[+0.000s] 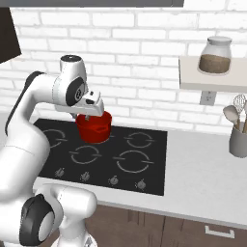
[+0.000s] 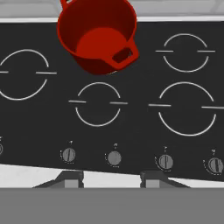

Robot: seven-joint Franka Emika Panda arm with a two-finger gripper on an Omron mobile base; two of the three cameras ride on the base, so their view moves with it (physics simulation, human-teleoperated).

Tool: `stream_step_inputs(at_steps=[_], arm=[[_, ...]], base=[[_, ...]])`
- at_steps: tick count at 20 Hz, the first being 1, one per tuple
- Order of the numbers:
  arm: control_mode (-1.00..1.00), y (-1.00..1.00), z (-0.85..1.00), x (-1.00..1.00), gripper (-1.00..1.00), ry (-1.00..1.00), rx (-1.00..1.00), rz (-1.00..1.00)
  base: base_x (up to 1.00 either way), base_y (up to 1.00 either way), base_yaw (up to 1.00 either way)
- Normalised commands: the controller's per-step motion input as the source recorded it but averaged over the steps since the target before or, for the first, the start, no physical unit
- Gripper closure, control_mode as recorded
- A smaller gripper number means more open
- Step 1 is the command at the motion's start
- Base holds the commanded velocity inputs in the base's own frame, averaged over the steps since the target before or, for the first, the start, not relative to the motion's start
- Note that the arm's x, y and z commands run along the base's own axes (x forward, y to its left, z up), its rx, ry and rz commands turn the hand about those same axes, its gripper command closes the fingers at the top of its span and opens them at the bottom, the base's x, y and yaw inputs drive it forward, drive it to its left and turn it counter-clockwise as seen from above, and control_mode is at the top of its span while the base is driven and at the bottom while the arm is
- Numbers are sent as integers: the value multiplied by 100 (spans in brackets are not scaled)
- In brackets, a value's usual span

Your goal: Turn off the rear center burner of the stove.

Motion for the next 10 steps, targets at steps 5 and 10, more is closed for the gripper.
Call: stream_step_inputs(at_steps=[5, 10], arm=[[-100, 1, -11, -6, -100, 3, -3, 0], [-100, 13, -60, -12, -100, 21, -16, 3]], base=[[0, 0, 0], [0, 0, 0]])
